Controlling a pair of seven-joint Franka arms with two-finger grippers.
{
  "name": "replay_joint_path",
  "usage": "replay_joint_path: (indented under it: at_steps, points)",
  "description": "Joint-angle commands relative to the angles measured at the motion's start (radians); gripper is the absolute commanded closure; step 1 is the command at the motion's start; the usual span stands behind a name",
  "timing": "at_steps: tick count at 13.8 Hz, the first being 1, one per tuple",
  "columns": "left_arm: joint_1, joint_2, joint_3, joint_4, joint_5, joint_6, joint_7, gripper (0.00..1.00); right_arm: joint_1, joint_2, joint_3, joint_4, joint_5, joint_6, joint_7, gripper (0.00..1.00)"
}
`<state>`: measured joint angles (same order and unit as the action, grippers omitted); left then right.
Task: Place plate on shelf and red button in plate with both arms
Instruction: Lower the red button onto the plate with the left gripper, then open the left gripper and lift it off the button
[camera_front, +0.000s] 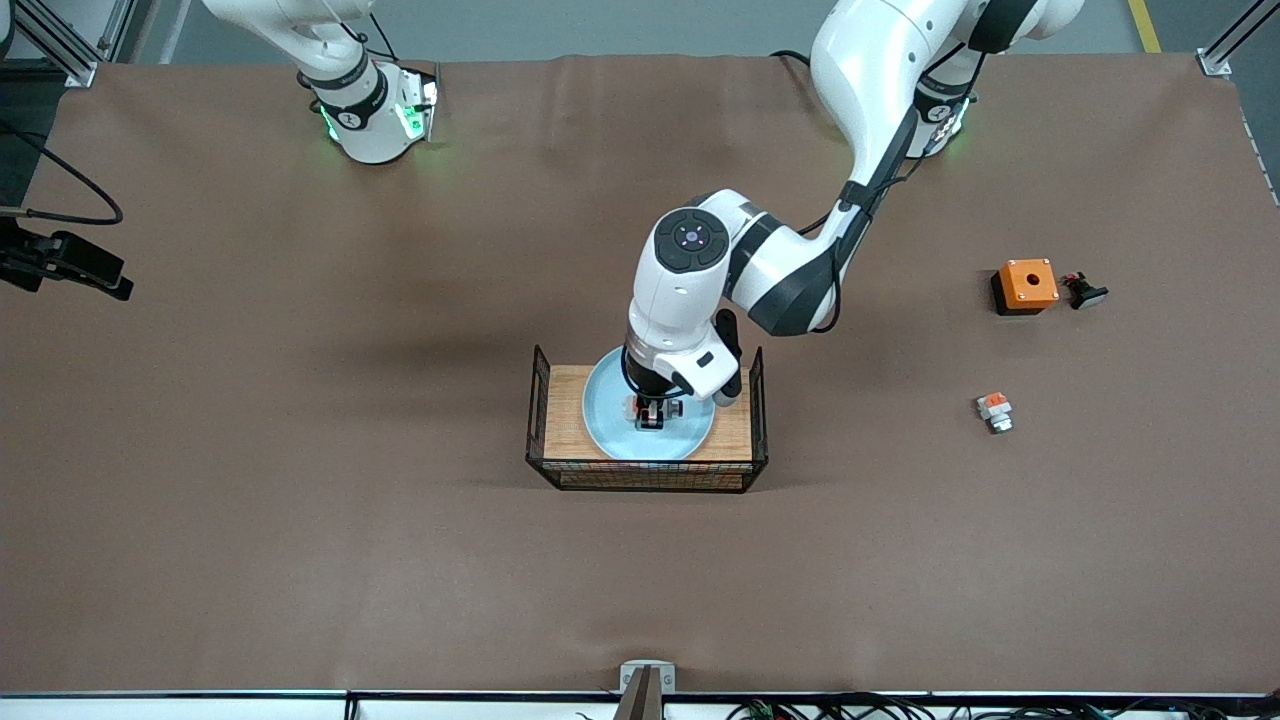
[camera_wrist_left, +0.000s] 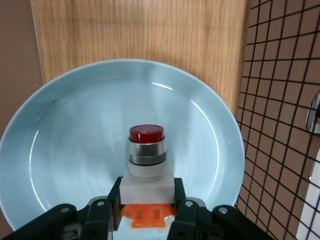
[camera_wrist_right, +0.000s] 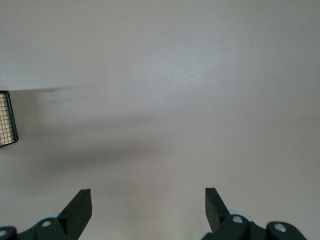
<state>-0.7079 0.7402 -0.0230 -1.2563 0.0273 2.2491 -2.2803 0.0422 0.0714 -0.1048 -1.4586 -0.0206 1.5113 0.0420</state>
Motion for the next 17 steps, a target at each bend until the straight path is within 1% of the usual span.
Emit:
replay_joint_path:
  at_steps: [1,2,3,6,8,10,12,13,15,17]
  points:
    - [-0.008,0.011,0.008,0.024,0.023,0.006,0.013,0.36,-0.019,-0.007,0.017,0.003,0.005,-0.035,0.001,0.0]
    - [-0.007,0.008,0.008,0.024,0.023,0.006,0.028,0.1,-0.019,-0.007,0.019,-0.005,0.004,-0.046,0.001,0.0]
    - [-0.007,0.002,0.008,0.024,0.022,0.006,0.028,0.0,-0.019,-0.018,0.019,-0.019,0.005,-0.051,0.002,0.0]
    - [0.002,-0.033,0.006,0.024,0.013,-0.003,0.028,0.0,-0.025,-0.068,0.016,-0.054,0.013,-0.086,-0.002,0.0]
    - [0.01,-0.07,0.006,0.023,0.008,-0.006,0.03,0.0,-0.025,-0.149,0.014,-0.147,0.013,-0.068,-0.005,0.0]
    - [0.031,-0.114,0.003,0.014,0.008,-0.048,0.033,0.0,-0.025,-0.218,0.014,-0.239,0.013,-0.016,-0.008,0.0]
    - [0.045,-0.178,0.002,-0.003,0.006,-0.098,0.057,0.0,-0.024,-0.242,0.014,-0.249,0.013,-0.006,-0.011,0.0]
    - [0.073,-0.212,-0.006,-0.021,0.003,-0.121,0.079,0.0,-0.024,-0.249,0.017,-0.246,0.011,-0.01,-0.011,0.0]
    - [0.109,-0.284,-0.014,-0.078,-0.05,-0.131,0.166,0.0,-0.024,-0.263,0.02,-0.24,0.013,-0.032,-0.013,0.0]
    - [0.148,-0.382,-0.015,-0.171,-0.092,-0.132,0.276,0.0,-0.024,-0.271,0.016,-0.243,0.011,-0.033,-0.014,0.0]
